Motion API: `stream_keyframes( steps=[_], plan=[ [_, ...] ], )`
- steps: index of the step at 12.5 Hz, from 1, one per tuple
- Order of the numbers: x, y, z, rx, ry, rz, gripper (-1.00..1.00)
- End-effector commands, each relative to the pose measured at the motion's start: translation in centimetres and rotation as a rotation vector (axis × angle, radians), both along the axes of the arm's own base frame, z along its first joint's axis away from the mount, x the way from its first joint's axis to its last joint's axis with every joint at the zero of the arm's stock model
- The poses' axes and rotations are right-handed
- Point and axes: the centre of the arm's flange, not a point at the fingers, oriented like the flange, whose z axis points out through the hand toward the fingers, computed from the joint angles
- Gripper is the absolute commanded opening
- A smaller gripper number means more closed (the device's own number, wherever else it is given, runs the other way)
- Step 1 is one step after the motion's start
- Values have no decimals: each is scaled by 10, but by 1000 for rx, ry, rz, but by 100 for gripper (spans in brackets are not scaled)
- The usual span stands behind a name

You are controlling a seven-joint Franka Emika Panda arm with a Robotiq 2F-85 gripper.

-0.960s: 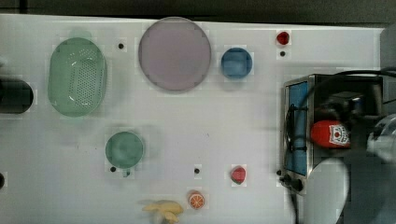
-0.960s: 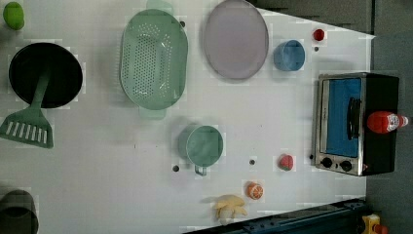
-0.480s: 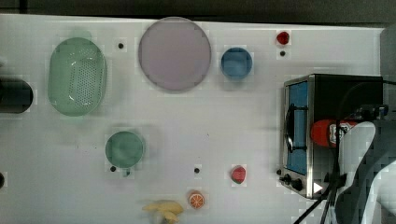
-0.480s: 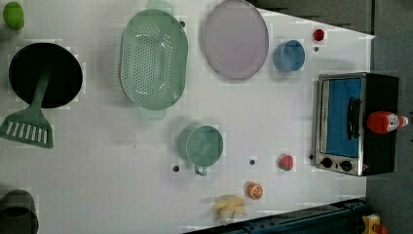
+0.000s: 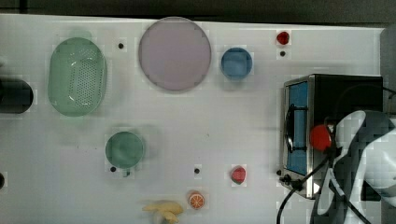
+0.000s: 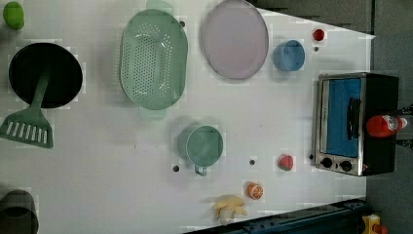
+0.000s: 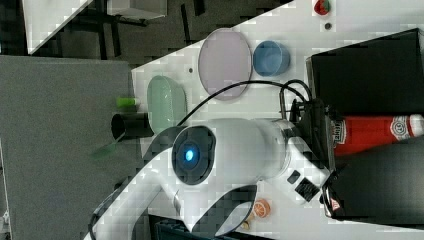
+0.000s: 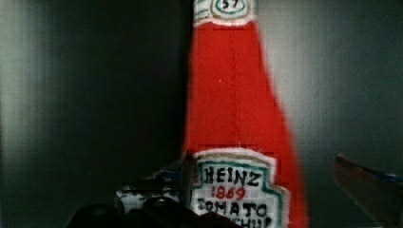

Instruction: Pick Ketchup from oven and place it on table.

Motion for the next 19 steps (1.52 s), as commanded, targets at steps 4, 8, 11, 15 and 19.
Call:
stream_keyframes(
  steps=[4,8,11,15,19],
  plan=[
    [0,14,-10,17,-94,-23,100],
    [-4,15,-13,24,-88,-26,29],
    [0,14,8,9,-119,-15,29],
    [36,43,110,-75,-181,128,29],
    [63,116,204,-56,-161,282,29]
  ],
)
